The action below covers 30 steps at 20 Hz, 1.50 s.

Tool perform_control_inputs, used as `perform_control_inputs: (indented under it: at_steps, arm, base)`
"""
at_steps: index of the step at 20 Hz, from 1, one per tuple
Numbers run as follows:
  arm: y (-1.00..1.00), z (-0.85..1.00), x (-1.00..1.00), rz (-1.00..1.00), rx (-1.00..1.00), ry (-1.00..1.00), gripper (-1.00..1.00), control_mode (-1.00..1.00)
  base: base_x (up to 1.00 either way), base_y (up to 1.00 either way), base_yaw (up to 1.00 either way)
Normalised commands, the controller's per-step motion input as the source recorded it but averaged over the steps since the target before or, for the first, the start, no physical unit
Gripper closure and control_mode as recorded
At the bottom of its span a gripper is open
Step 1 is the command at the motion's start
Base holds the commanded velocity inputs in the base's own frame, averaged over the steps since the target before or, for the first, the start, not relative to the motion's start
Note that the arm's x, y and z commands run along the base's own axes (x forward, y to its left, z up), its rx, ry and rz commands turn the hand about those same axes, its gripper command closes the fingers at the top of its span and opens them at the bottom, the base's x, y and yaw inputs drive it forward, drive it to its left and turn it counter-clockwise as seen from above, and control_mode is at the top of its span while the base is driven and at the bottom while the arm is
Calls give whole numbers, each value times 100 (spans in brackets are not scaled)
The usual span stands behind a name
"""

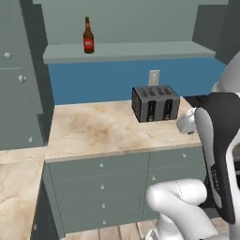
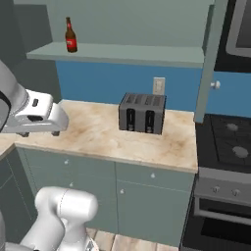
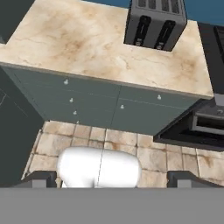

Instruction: Sort all alcoholic drinks to one cabinet, and non-alcoholic drinks to the other.

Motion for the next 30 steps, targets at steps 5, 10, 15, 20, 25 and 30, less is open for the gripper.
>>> perform_control_inputs:
  at_steps: [5,10,15,20,25,30]
  arm:
    - [0,0,0,0,0,0,-100,100]
    - [0,0,0,0,0,0,-100,100]
    - [0,0,0,0,0,0,-100,100]
    - [0,0,0,0,0,0,-100,100]
    - [0,0,0,0,0,0,-100,100]
    - [0,0,0,0,0,0,-100,100]
  base:
    - [-81,-59,-19]
    - [-19,-69,-13]
    - [0,-93,-8]
    - [0,-100,-6]
    - [0,-100,-5]
    - [0,-100,-4]
